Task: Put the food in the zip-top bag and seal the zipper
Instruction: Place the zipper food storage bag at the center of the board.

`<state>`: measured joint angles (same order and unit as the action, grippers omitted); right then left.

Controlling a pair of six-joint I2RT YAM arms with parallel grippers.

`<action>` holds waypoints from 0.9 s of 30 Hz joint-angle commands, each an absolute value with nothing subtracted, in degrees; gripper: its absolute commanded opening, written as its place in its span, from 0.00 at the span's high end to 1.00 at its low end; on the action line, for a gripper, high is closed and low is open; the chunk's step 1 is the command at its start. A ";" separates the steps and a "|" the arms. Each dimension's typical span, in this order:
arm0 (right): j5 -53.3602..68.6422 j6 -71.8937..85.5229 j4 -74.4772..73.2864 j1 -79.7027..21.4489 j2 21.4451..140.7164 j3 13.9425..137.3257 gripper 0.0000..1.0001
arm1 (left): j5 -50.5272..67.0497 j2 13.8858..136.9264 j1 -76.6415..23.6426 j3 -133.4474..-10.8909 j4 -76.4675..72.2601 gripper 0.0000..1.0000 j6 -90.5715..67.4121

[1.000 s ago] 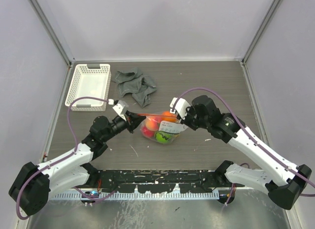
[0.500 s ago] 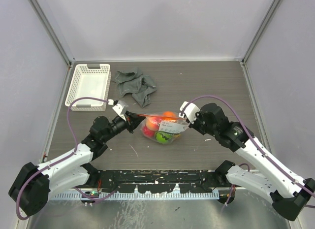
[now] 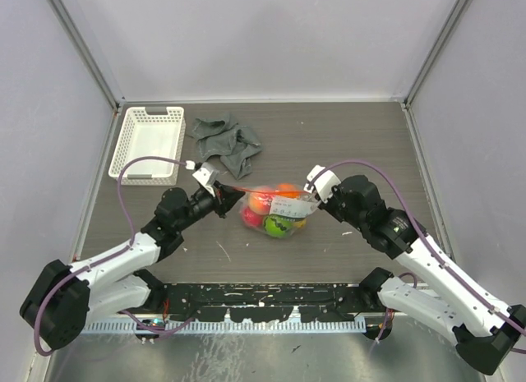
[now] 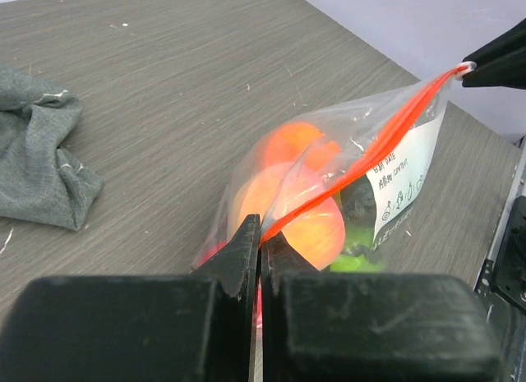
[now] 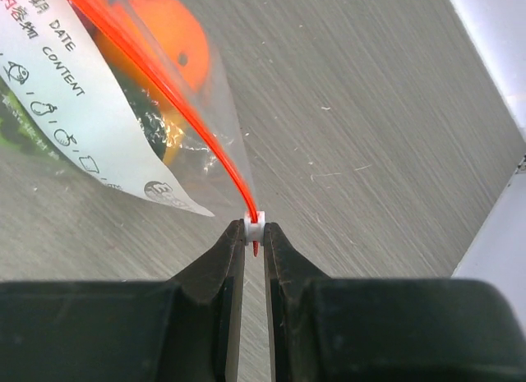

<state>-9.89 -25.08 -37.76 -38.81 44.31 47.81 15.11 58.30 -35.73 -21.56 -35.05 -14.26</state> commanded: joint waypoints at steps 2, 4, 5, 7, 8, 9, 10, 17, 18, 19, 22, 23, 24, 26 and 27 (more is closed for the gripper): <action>-13.59 -23.91 -25.81 -38.32 45.49 47.87 0.99 | 10.86 60.45 -35.24 -27.37 -36.62 1.00 -14.08; -14.80 -24.59 -21.16 -38.35 46.49 48.06 0.99 | 10.30 62.08 -35.09 -31.30 -36.50 1.00 -12.88; -15.89 -25.21 -18.65 -38.26 47.31 48.33 0.99 | 10.47 63.45 -34.99 -33.59 -36.03 1.00 -12.30; -19.51 -26.85 -14.43 -37.98 49.31 49.29 0.99 | 11.17 67.27 -34.84 -38.34 -34.50 1.00 -10.77; -21.19 -27.54 -12.58 -37.43 50.47 49.73 0.99 | 11.17 69.17 -34.74 -40.55 -34.23 1.00 -10.12; -22.44 -27.92 -10.30 -36.87 51.47 50.22 0.99 | 11.05 70.96 -34.65 -42.35 -34.19 1.00 -9.56; -23.06 -28.17 -8.53 -36.34 52.32 50.50 0.99 | 10.94 72.07 -34.49 -43.95 -34.19 1.00 -9.02; -19.40 -27.12 -2.48 -35.33 52.67 46.69 0.99 | 12.85 79.80 -34.19 -47.52 -33.33 1.00 -8.12; -18.57 -25.90 -2.62 -35.33 52.39 45.45 0.99 | 13.06 80.13 -34.19 -46.41 -33.69 1.00 -8.76; -17.36 -24.30 -2.96 -35.33 51.95 44.16 0.99 | 13.09 80.29 -34.17 -45.14 -34.32 1.00 -9.63; -13.22 -17.53 -4.86 -35.33 49.74 40.69 0.99 | 13.83 79.68 -34.19 -40.06 -35.35 1.00 -12.78; -11.11 -15.30 -5.31 -35.33 48.61 39.56 0.99 | 14.25 79.13 -34.19 -38.48 -35.53 1.00 -14.07; -9.58 -13.13 -5.71 -35.31 47.37 38.24 0.99 | 15.01 78.44 -34.19 -36.97 -35.74 1.00 -15.97; -7.06 -8.19 -7.17 -35.33 44.60 36.49 0.99 | 15.90 77.06 -34.19 -33.88 -35.31 1.00 -19.03; -6.07 -5.65 -8.03 -35.33 43.17 35.87 0.99 | 16.40 76.19 -34.19 -32.39 -34.92 1.00 -20.35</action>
<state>-12.71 -17.32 -8.71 -35.40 48.51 37.32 13.63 80.03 -34.37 -36.62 -32.75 -14.26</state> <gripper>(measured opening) 0.187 0.004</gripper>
